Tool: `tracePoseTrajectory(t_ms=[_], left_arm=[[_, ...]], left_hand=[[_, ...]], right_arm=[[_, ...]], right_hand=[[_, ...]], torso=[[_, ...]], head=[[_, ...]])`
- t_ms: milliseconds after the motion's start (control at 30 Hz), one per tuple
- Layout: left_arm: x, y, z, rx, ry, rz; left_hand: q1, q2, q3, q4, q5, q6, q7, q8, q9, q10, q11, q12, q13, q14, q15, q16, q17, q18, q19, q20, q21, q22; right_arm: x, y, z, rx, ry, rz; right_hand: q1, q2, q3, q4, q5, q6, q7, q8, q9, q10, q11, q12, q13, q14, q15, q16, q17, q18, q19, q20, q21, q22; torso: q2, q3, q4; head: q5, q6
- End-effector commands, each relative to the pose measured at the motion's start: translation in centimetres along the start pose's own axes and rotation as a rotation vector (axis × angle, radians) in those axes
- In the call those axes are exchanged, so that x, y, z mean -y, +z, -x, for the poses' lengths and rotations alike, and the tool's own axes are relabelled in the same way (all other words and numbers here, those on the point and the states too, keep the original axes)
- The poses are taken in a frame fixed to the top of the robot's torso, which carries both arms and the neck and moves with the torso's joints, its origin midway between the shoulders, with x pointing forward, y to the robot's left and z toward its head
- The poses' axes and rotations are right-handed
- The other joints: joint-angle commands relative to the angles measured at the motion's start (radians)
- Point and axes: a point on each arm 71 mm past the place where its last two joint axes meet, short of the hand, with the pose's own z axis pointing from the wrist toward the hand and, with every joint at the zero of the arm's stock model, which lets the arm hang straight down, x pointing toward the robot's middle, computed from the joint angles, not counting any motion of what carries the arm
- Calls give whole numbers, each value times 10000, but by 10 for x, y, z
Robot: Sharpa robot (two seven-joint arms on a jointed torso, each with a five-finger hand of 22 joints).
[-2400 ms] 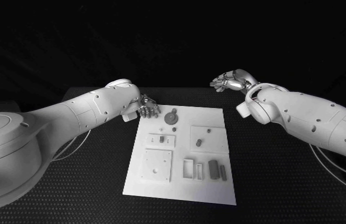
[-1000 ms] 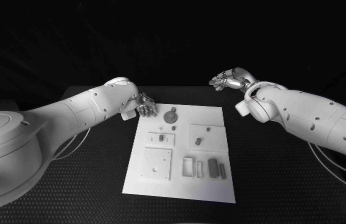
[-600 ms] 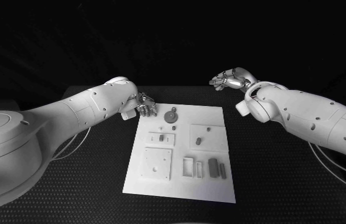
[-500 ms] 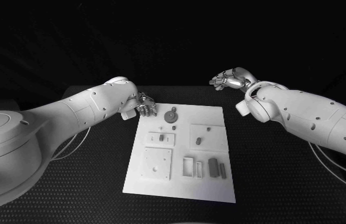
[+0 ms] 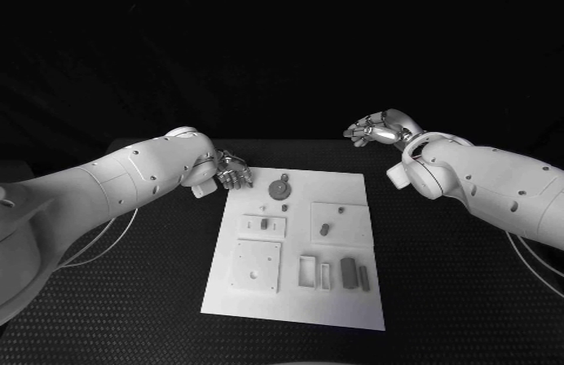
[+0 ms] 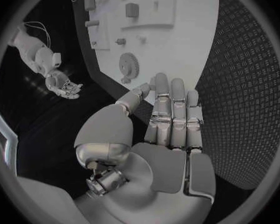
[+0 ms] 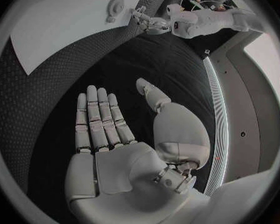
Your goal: Assemble the parts on the task board
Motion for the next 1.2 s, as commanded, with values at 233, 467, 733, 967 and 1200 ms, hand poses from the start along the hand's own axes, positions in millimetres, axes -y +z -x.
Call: tracePoseTrajectory(t_ms=[233,467,733,967,1200], left_arm=[[-1,-24,3,-91,-837,-487],[-12,-44,-3,-370,-536,-613],[-10,-56,-21,-492,177,-924],[-12,-59,-39,-469,983,-1005],[-22,-55,-58,-872,1394,-704]], left_hand=[[41,-42,-10,-106,157,309,-195,112,362,178,-7,76,-32,159,-31,80,-26,44,84,-331,107,163],[64,-86,-12,-113,219,355,-217,135,385,241,-28,83,-38,216,-50,94,-32,44,82,-348,125,171],[76,-114,-14,-115,226,374,-226,143,394,264,-35,84,-42,232,-57,96,-35,44,74,-348,132,174],[87,-134,-18,-109,221,404,-240,156,405,304,-47,89,-44,263,-65,105,-37,44,77,-353,146,177],[110,-150,-11,-116,235,424,-249,163,412,329,-57,90,-47,286,-72,112,-38,44,83,-365,156,178]], right_arm=[[3,0,4,17,33,7],[5,0,7,71,22,-46],[7,-1,9,99,10,-81],[8,-1,10,121,10,-101],[7,-1,10,115,13,-96]], right_hand=[[-89,1,37,8,53,-23,222,48,-15,57,-4,-9,-16,-20,71,-53,-15,-59,-48,33,-62,19],[-89,-2,37,5,53,-23,222,50,-17,56,-4,-9,-17,-21,70,-53,-15,-58,-48,32,-65,24],[-87,-4,38,1,53,-24,222,51,-19,55,-4,-8,-17,-22,69,-53,-16,-57,-47,32,-69,29],[-84,-2,41,-2,54,-23,221,53,-21,55,-5,-7,-17,-21,68,-52,-16,-56,-45,32,-71,35],[-82,-4,42,-5,55,-23,221,54,-22,55,-5,-6,-17,-21,68,-51,-16,-56,-44,32,-74,39]], torso=[[-25,-4,24],[-32,-17,63],[-74,-42,157],[-74,-36,145],[-69,-16,133]], head=[[49,-18],[39,-49],[-34,-127],[-7,-180],[7,-248]])
